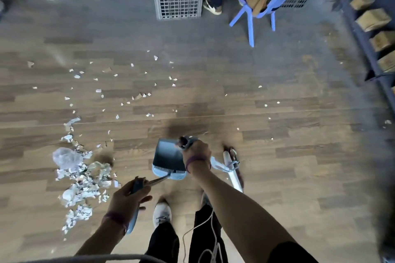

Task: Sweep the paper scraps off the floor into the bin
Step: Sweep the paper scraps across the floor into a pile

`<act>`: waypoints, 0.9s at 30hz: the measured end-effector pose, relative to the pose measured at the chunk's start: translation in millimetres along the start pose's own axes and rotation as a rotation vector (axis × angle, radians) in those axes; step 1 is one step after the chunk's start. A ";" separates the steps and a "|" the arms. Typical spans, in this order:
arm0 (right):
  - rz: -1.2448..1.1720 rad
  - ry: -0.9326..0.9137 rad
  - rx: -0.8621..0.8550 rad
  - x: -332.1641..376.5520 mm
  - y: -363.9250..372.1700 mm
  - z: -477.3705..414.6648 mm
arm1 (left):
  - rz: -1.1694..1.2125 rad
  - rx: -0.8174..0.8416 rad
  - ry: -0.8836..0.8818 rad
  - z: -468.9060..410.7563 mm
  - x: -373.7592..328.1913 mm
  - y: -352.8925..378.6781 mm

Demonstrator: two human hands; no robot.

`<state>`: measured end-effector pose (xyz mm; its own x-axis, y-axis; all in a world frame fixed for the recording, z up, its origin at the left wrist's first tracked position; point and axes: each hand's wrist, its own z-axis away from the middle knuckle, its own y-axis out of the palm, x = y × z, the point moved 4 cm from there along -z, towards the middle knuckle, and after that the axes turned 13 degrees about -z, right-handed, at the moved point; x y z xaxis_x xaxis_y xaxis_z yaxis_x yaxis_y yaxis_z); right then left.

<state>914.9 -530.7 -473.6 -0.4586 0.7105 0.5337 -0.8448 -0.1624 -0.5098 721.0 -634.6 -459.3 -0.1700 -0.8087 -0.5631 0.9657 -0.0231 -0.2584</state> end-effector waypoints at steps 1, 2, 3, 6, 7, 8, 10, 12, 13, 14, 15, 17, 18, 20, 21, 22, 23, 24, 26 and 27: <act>-0.027 -0.021 0.013 14.5 24.3 9.2 | 0.014 -0.011 0.000 0.8 4.3 -20.0; -0.047 -0.039 0.028 30.8 47.0 18.9 | 0.027 -0.022 0.001 1.4 8.7 -40.9; -0.054 -0.056 0.041 47.6 69.3 28.1 | 0.037 -0.039 0.000 1.8 13.0 -61.5; -0.063 -0.112 0.091 95.4 128.1 55.7 | 0.018 -0.105 0.006 4.5 24.0 -123.0; -0.074 -0.130 0.112 109.3 145.4 64.0 | 0.009 -0.136 0.008 5.3 27.0 -142.0; -0.080 -0.147 0.130 122.8 160.9 72.6 | 0.005 -0.167 0.008 6.7 29.7 -160.0; -0.086 -0.191 0.161 145.8 186.6 86.4 | 0.005 -0.220 0.003 9.9 34.9 -190.0; -0.097 -0.224 0.194 163.4 202.0 97.4 | 0.014 -0.275 0.002 11.9 39.4 -212.5; -0.101 -0.239 0.201 169.8 205.8 102.4 | 0.022 -0.302 -0.001 13.0 40.9 -221.2; -0.110 -0.256 0.198 174.1 206.3 106.1 | 0.031 -0.325 0.000 13.8 41.7 -228.2; -0.122 -0.266 0.191 176.1 204.4 108.3 | 0.040 -0.339 0.004 14.7 41.2 -233.0; -0.171 -0.271 0.159 175.5 193.0 110.9 | 0.051 -0.353 0.014 16.1 37.2 -237.6; -0.203 -0.263 0.136 173.4 184.3 109.9 | 0.054 -0.360 0.023 16.9 33.6 -237.9; -0.259 -0.239 0.085 168.8 164.2 104.4 | 0.070 -0.368 0.041 16.9 25.2 -236.2; -0.277 -0.236 0.062 167.1 153.8 101.3 | 0.079 -0.363 0.047 16.7 20.2 -233.5; -0.292 -0.248 0.038 166.7 142.3 98.8 | 0.087 -0.354 0.052 16.6 14.2 -229.7; -0.305 -0.259 0.016 165.4 131.6 94.3 | 0.092 -0.342 0.057 15.6 7.6 -224.6; -0.319 -0.278 -0.011 164.8 118.6 90.3 | 0.094 -0.326 0.066 14.3 0.4 -218.0; -0.319 -0.298 -0.052 160.5 89.6 78.7 | 0.099 -0.285 0.089 10.9 -16.2 -200.3; -0.324 -0.307 -0.069 159.3 71.6 75.0 | 0.105 -0.257 0.106 8.9 -25.6 -189.0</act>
<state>760.7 -480.4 -374.5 -0.2429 0.4794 0.8433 -0.9427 0.0885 -0.3218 544.5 -614.7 -389.0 -0.1048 -0.7328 -0.6724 0.9000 0.2178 -0.3777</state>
